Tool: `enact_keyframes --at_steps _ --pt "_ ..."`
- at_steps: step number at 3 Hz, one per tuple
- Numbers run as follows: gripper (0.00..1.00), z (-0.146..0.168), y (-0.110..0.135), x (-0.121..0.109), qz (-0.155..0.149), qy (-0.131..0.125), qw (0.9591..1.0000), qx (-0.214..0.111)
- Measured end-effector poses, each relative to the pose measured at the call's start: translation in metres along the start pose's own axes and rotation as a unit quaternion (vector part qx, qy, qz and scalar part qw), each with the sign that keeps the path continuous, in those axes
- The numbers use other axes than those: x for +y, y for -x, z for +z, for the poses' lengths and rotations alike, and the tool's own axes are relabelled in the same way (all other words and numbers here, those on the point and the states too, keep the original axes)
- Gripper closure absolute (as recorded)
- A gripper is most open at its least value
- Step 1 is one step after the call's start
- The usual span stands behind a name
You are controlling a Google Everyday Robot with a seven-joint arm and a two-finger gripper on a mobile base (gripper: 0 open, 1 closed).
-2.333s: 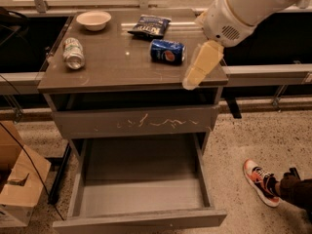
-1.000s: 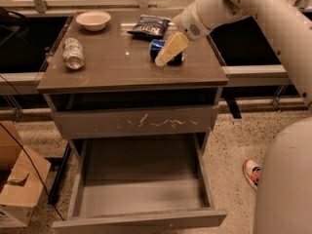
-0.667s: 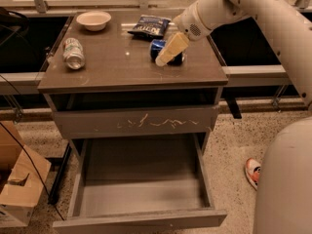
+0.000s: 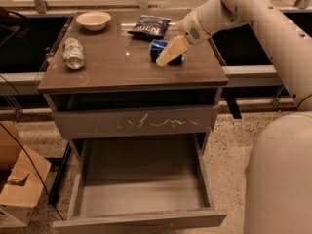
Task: Place pepsi can into middle drawer
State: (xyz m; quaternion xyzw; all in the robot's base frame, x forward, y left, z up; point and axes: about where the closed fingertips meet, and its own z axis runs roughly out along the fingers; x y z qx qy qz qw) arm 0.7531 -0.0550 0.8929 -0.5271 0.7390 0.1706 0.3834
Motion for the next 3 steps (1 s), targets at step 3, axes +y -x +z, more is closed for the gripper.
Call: enact_keyframes --at_steps 3 --pt "0.18 0.030 -0.028 -0.029 0.025 0.008 0.9996 0.013"
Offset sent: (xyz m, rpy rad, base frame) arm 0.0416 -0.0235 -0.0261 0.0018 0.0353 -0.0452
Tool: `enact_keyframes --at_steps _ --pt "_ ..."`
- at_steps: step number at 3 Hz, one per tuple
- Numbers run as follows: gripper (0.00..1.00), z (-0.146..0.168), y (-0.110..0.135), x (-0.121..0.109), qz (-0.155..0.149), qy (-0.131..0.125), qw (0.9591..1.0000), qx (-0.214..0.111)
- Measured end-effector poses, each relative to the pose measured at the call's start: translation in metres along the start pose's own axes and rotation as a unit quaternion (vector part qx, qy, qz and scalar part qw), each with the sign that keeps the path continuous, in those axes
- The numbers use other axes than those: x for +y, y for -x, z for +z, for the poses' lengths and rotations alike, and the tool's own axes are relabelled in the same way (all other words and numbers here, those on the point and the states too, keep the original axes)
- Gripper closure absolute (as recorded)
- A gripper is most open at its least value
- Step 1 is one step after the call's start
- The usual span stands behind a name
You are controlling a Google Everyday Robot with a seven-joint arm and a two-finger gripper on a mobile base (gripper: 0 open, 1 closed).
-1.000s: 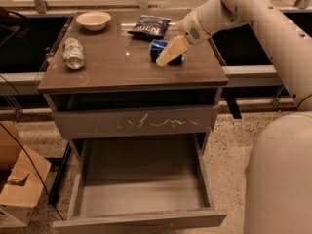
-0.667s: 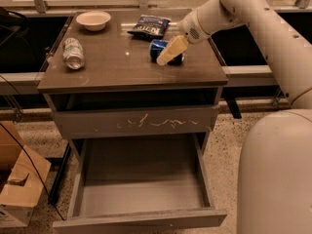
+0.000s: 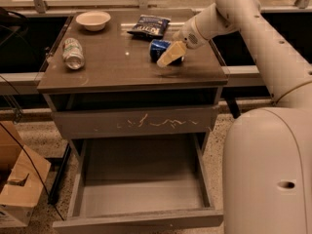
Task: Place pepsi can into middle drawer
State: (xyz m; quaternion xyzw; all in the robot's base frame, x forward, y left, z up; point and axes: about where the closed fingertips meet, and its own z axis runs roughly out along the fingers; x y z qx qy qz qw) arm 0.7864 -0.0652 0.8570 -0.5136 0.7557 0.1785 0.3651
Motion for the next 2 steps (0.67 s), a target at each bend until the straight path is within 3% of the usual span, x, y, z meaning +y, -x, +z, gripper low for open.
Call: enact_keyframes --at_steps 2 --pt "0.65 0.0148 -0.0132 -0.0065 0.018 0.007 0.9997 0.015"
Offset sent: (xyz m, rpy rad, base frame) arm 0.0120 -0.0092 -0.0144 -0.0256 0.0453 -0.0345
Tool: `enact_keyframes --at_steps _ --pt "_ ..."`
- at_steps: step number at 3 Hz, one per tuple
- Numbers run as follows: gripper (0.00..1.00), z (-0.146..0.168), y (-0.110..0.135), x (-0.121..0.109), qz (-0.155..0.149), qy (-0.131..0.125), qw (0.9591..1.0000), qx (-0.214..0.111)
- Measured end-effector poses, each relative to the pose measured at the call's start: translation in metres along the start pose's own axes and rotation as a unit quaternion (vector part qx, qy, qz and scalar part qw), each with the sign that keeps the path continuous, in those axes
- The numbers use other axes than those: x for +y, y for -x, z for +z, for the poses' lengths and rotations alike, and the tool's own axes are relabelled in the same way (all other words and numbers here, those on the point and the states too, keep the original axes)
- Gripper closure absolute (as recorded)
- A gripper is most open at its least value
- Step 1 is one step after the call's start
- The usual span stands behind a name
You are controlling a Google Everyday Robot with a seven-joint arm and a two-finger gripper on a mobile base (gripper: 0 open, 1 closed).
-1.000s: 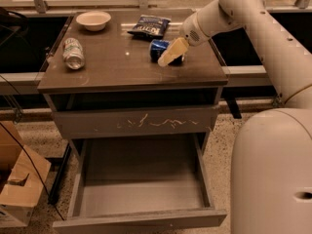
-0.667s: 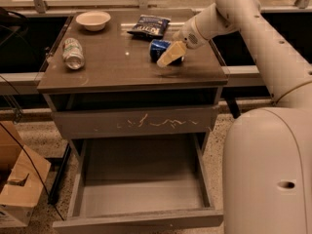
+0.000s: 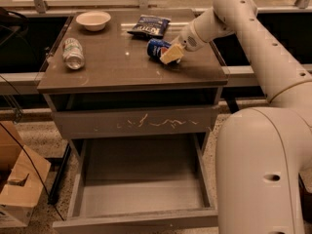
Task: Place pepsi can into middle drawer
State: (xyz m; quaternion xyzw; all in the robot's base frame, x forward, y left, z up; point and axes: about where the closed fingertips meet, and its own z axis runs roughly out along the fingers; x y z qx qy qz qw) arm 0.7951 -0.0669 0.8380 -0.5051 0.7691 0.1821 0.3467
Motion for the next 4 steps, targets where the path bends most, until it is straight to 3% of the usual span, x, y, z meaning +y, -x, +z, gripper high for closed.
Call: enact_keyframes --at_steps 1,2,4 --pt "0.88 0.000 0.000 0.000 0.000 0.000 1.0000 0.000" --pt "1.00 -0.023 0.016 0.021 -0.027 0.005 0.9994 -0.019" --pt "1.00 -0.106 0.027 0.114 -0.098 0.016 0.9938 -0.051"
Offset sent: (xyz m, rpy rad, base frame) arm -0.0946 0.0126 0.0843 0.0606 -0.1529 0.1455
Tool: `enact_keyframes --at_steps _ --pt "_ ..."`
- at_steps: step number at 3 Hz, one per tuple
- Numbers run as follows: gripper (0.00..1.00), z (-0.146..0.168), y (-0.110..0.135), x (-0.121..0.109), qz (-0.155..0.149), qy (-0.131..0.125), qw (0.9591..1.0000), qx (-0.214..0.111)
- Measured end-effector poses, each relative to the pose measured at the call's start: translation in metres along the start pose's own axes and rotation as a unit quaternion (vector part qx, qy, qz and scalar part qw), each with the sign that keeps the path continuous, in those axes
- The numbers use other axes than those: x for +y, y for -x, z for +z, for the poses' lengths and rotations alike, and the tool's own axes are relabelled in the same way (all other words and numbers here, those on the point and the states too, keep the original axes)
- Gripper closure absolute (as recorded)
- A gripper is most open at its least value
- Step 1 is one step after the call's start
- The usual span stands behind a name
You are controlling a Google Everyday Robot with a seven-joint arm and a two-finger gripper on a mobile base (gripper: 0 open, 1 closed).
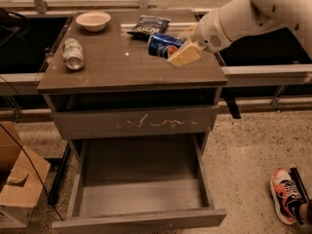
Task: Place pepsi can into middle drawer
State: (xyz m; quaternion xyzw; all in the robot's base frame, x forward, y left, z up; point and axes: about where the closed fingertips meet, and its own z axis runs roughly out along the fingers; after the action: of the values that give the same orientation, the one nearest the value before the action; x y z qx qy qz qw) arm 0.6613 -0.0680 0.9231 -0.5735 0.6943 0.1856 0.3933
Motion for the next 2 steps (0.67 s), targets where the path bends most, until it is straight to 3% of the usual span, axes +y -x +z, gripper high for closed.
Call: enact_keyframes --at_steps 1,2 --pt "1.00 -0.024 -0.012 0.054 -0.014 0.034 0.9992 -0.013" --pt "1.00 -0.015 -0.045 0.103 0.009 0.094 0.9956 0.002"
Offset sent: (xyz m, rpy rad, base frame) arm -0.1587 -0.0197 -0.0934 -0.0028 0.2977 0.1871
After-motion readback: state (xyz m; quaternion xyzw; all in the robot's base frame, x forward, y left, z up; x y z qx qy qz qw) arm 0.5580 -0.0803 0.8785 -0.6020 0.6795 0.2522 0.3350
